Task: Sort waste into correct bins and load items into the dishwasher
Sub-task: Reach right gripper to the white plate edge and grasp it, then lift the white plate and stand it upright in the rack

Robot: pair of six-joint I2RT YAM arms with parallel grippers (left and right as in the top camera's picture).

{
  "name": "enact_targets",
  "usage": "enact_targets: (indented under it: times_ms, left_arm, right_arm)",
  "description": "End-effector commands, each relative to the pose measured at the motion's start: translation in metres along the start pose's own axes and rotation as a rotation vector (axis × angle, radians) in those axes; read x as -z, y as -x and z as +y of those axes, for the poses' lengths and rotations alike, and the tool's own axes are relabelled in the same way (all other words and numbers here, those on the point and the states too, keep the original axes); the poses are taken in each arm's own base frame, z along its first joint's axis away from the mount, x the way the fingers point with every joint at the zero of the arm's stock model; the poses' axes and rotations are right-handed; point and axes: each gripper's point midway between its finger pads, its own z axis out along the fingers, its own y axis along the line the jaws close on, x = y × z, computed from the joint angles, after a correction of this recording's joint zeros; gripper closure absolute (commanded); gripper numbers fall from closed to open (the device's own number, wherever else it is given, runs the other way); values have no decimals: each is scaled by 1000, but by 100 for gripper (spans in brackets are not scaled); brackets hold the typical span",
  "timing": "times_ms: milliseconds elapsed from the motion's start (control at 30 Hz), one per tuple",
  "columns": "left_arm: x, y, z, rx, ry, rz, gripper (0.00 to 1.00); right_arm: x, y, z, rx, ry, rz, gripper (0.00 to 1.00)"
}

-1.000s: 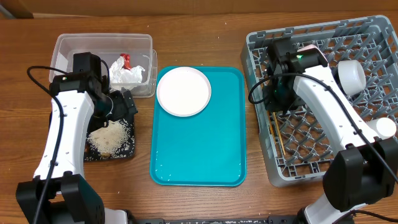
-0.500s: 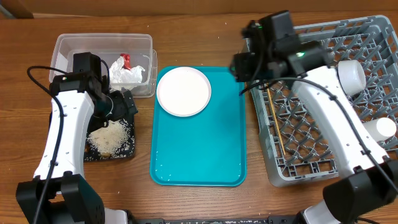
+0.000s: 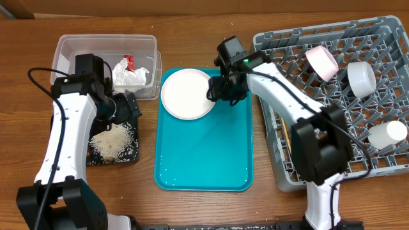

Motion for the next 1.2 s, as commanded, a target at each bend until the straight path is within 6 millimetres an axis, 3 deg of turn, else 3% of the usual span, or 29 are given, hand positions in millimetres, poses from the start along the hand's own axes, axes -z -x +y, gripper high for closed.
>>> enact_targets:
  times_ms: [0, 167, 333, 433, 500, 667, 833, 933, 1033, 1167]
  left_arm:
    - [-1, 1, -1, 19, -6, 1, 0]
    - [-1, 0, -1, 19, -6, 5, 0]
    - [-1, 1, -1, 19, -6, 4, 0]
    - [-1, 0, 0, 19, -6, 6, 0]
    - [-1, 1, -1, 20, -7, 3, 0]
    - [-1, 0, -1, 19, -6, 6, 0]
    - [-1, 0, -1, 17, -5, 8, 0]
    - [-1, -1, -1, 16, -5, 7, 0]
    - [-1, -1, -2, 14, -6, 8, 0]
    - [-1, -1, -2, 12, -6, 8, 0]
  right_arm:
    - [-20, -8, -3, -19, -14, 42, 41]
    - [-35, -20, -16, -37, -62, 99, 48]
    - [-25, -28, -64, -130, -291, 109, 60]
    - [-18, -36, -82, -177, -360, 132, 64]
    - [-17, -38, -86, -191, -359, 148, 68]
    - [-16, -44, -83, -205, -325, 183, 94]
    - [-13, -48, -73, -215, -272, 205, 96]
    - [2, -46, -67, -209, -261, 201, 96]
    - [32, -33, -55, -161, -240, 149, 96]
    - [96, -6, -42, -114, -250, -14, 96]
